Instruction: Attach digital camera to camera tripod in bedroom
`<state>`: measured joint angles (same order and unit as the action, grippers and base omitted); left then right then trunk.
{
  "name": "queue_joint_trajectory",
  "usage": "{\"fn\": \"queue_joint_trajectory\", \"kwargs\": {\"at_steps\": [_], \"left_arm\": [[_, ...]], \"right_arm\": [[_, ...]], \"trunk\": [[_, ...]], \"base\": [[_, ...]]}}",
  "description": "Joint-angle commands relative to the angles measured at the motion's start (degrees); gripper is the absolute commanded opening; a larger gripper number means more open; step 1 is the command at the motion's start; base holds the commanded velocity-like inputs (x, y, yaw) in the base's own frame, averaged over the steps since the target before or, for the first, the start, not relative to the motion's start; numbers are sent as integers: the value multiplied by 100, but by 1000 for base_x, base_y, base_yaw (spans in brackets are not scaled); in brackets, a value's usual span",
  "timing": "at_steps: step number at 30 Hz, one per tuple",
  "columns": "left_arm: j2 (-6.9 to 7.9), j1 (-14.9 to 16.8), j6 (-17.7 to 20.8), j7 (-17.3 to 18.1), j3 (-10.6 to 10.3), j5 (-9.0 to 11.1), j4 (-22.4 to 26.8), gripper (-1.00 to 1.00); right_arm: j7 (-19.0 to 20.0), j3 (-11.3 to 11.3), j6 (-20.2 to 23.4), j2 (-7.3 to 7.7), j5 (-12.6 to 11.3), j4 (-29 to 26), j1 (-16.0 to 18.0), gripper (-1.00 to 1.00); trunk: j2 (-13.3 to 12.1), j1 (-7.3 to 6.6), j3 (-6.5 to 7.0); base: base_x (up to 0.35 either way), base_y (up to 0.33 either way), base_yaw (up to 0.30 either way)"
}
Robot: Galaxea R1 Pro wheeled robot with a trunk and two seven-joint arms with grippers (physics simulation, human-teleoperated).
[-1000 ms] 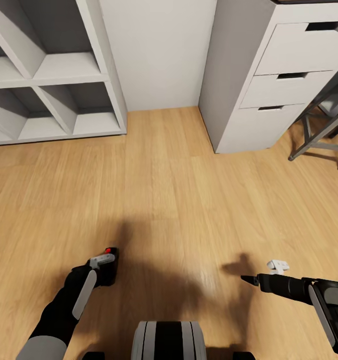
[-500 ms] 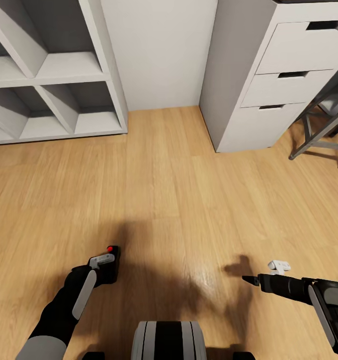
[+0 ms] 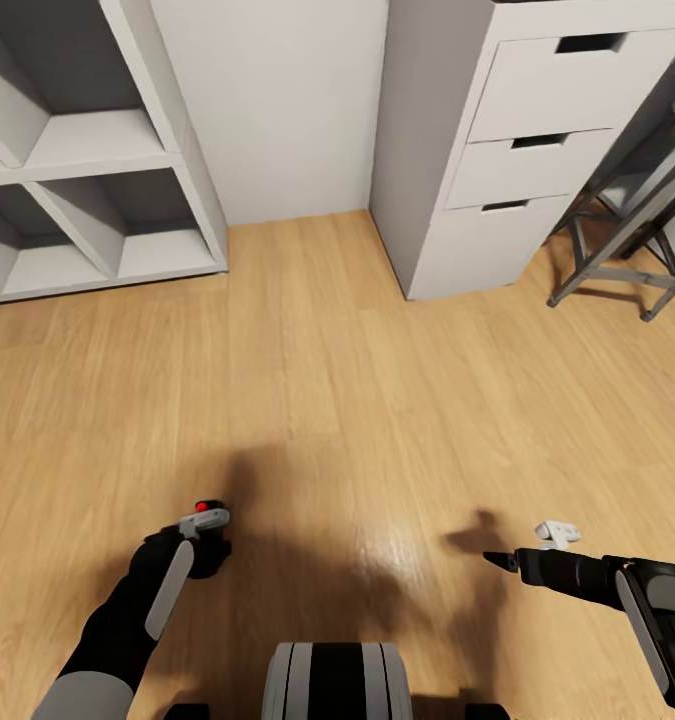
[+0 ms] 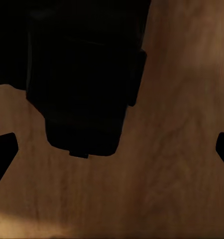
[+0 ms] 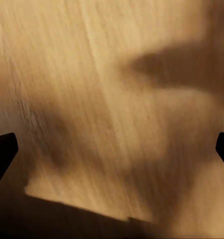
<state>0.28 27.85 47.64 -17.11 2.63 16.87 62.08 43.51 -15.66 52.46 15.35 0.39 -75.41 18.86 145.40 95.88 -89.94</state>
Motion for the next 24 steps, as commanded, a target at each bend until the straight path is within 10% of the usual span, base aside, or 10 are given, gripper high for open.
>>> {"fn": "queue_joint_trajectory", "kwargs": {"at_steps": [1,24], "left_arm": [[2,1,18,-46,-3,59,2,100],[7,-8,-14,-46,-245,-760,-297,100]], "right_arm": [[23,-7,36,0,6,-4,3,100],[-314,-16,27,-2,-29,25,3,100]], "trunk": [[1,-1,-3],[1,-1,-3]], "base": [[0,0,-49],[0,0,-7]]}}
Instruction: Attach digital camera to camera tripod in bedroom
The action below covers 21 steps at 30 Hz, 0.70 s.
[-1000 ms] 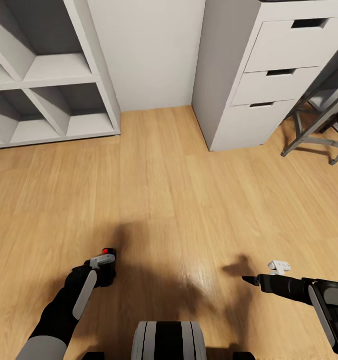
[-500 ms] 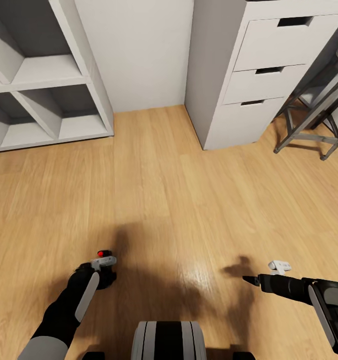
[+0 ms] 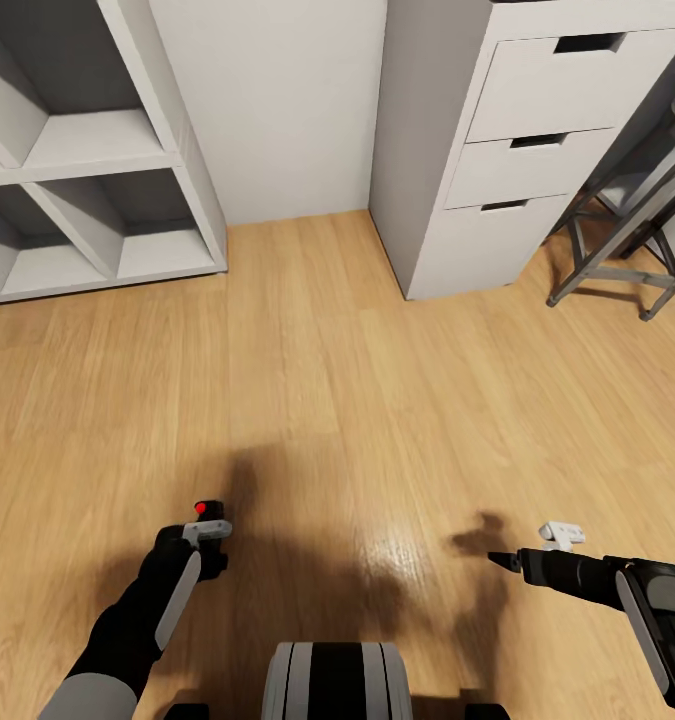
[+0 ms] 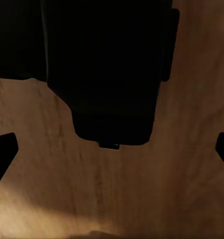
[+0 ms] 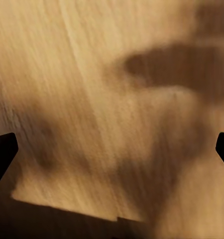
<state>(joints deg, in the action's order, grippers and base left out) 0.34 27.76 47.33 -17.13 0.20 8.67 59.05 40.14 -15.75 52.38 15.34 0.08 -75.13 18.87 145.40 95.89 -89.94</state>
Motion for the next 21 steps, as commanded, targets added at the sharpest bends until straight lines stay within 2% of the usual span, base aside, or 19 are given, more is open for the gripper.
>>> {"fn": "queue_joint_trajectory", "kwargs": {"at_steps": [1,12,15,21], "left_arm": [[1,1,15,-47,-3,54,5,100],[-13,1,6,-32,-8,42,14,100],[-87,1,2,-28,-11,53,18,100],[-113,1,-2,-28,-11,60,25,100]], "right_arm": [[23,-7,35,0,2,-3,3,100],[17,-28,35,4,0,5,3,100],[-1,-33,31,-1,1,5,3,100],[-4,-33,28,2,1,2,3,100]], "trunk": [[1,-1,-3],[1,-1,-3],[1,-1,-3],[1,-1,-3]], "base": [[0,0,0],[0,0,0],[0,0,0],[0,0,0]]}}
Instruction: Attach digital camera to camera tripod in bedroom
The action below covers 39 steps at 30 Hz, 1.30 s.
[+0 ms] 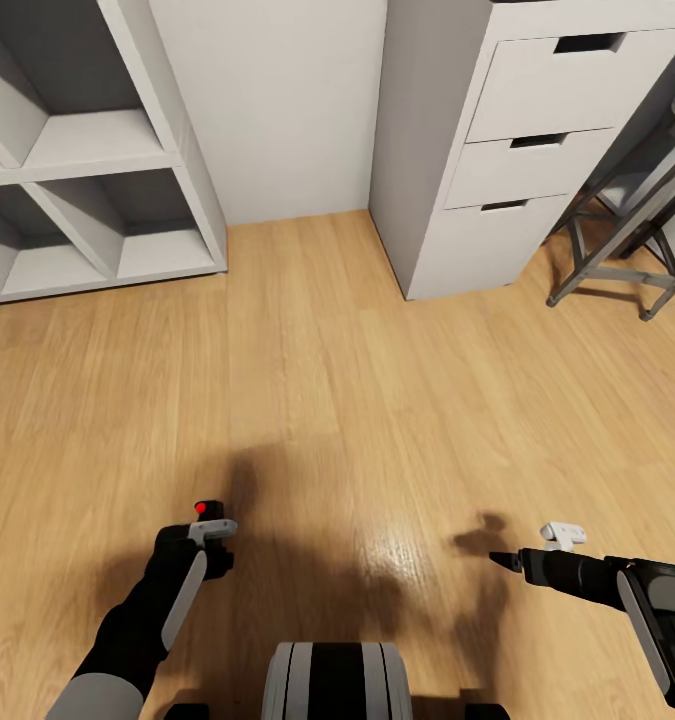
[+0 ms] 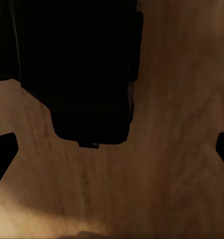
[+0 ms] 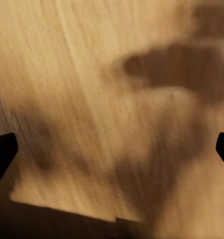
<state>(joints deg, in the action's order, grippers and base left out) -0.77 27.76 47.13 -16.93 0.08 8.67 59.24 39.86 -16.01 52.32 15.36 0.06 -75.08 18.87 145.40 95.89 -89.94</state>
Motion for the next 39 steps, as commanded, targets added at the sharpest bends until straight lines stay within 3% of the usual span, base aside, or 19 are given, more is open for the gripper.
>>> {"fn": "queue_joint_trajectory", "kwargs": {"at_steps": [1,4,22,35,39], "left_arm": [[-3,1,16,-48,1,63,8,100],[-5,1,16,-48,1,68,16,100],[2,1,15,-47,8,66,62,100],[7,1,15,-47,9,49,97,100],[7,1,15,-47,9,48,106,100]], "right_arm": [[23,-7,34,-2,2,-2,3,100],[22,-7,35,-1,2,-4,3,100],[22,-16,42,-3,2,1,3,100],[22,-16,34,-2,2,-6,3,100],[22,-16,33,-1,2,-7,3,100]], "trunk": [[1,-1,-3],[1,-1,-3],[26,45,-402],[26,45,-402],[31,56,-491]], "base": [[0,0,0],[0,0,0],[0,0,0],[0,0,0],[0,0,0]]}}
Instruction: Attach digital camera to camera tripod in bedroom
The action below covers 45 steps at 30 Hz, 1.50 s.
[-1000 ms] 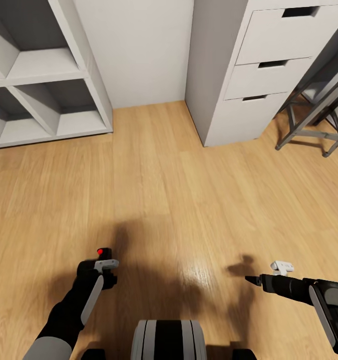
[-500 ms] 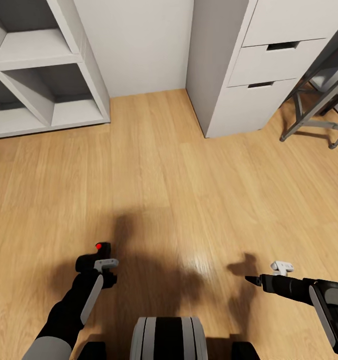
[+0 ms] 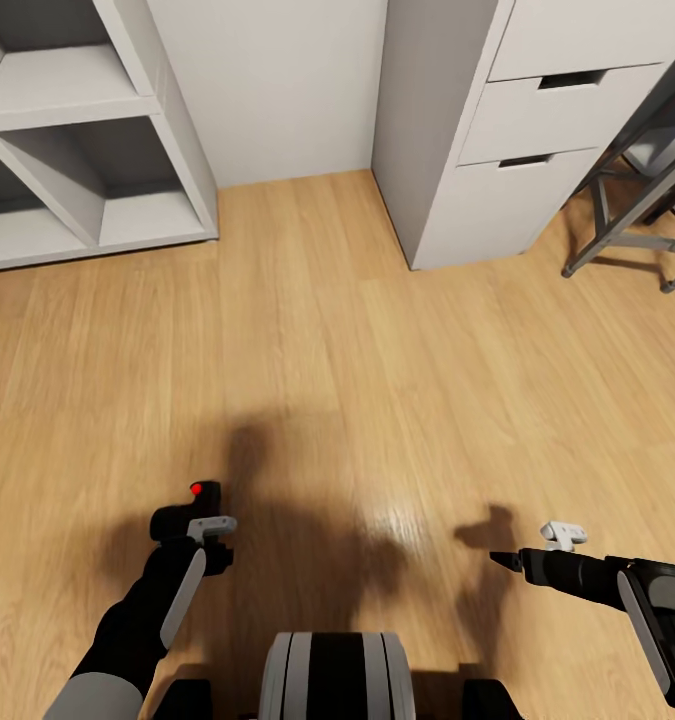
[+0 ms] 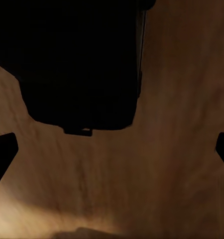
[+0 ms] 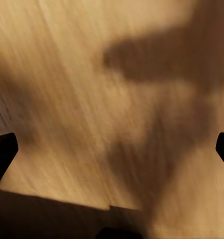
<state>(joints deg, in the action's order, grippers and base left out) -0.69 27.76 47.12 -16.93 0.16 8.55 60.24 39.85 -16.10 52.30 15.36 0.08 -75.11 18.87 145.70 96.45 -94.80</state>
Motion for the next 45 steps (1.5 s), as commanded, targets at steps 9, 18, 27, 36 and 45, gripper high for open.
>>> {"fn": "queue_joint_trajectory", "kwargs": {"at_steps": [9,18,27,36,45], "left_arm": [[2,1,17,-55,2,47,6,100],[13,1,17,-56,2,50,11,100],[16,1,-46,-59,2,43,-25,100],[24,1,-1653,-56,2,39,-480,100],[25,1,-1954,-63,2,26,-620,100]], "right_arm": [[23,-7,35,-5,1,-3,3,100],[23,-7,35,-5,1,-3,3,100],[23,-7,35,-6,1,-3,3,100],[23,-7,35,-6,1,-3,3,100],[23,-7,35,-5,1,-2,3,100]], "trunk": [[8,12,-115],[8,12,-115],[8,12,-115],[8,12,-115],[8,12,-115]], "base": [[0,0,0],[0,0,0],[0,0,0],[0,0,0],[0,0,0]]}}
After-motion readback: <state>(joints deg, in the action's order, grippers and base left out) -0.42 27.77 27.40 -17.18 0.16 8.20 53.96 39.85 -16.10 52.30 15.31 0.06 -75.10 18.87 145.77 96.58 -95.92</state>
